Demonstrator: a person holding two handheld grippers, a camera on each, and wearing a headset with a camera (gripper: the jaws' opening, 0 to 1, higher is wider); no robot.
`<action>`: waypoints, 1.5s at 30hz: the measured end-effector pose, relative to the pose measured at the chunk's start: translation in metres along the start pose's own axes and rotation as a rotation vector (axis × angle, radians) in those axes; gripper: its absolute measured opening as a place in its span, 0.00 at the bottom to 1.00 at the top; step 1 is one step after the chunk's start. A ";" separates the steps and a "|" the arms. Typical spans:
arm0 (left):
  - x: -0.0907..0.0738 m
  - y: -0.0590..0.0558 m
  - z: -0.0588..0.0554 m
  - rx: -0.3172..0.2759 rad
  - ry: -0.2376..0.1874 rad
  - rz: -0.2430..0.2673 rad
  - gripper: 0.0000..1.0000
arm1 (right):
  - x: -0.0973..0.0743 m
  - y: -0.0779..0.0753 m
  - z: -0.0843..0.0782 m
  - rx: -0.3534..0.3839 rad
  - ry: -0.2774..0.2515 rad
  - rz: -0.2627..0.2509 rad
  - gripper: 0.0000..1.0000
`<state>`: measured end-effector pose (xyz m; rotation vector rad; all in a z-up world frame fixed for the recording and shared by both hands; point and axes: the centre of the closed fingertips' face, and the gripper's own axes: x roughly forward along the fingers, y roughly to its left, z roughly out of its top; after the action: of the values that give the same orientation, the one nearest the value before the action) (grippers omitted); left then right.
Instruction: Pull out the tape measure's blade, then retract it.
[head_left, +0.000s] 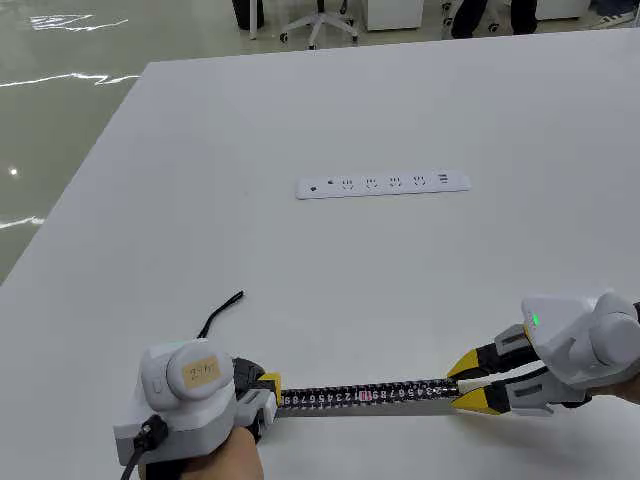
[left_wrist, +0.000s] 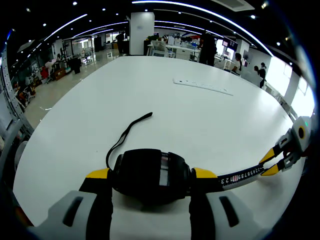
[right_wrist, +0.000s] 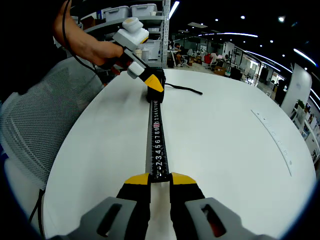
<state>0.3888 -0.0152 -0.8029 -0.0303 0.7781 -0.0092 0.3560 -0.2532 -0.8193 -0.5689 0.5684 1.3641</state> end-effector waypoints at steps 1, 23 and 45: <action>0.000 0.000 0.000 0.001 0.000 0.000 0.57 | 0.000 0.000 0.000 0.000 0.000 0.000 0.13; 0.000 0.000 0.000 0.001 0.001 -0.001 0.57 | 0.004 0.000 0.004 -0.003 -0.005 0.004 0.13; 0.000 0.000 -0.001 -0.009 0.000 0.003 0.57 | 0.009 0.000 0.008 0.002 -0.010 0.004 0.13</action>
<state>0.3881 -0.0149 -0.8035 -0.0379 0.7784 -0.0030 0.3573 -0.2413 -0.8197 -0.5594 0.5630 1.3691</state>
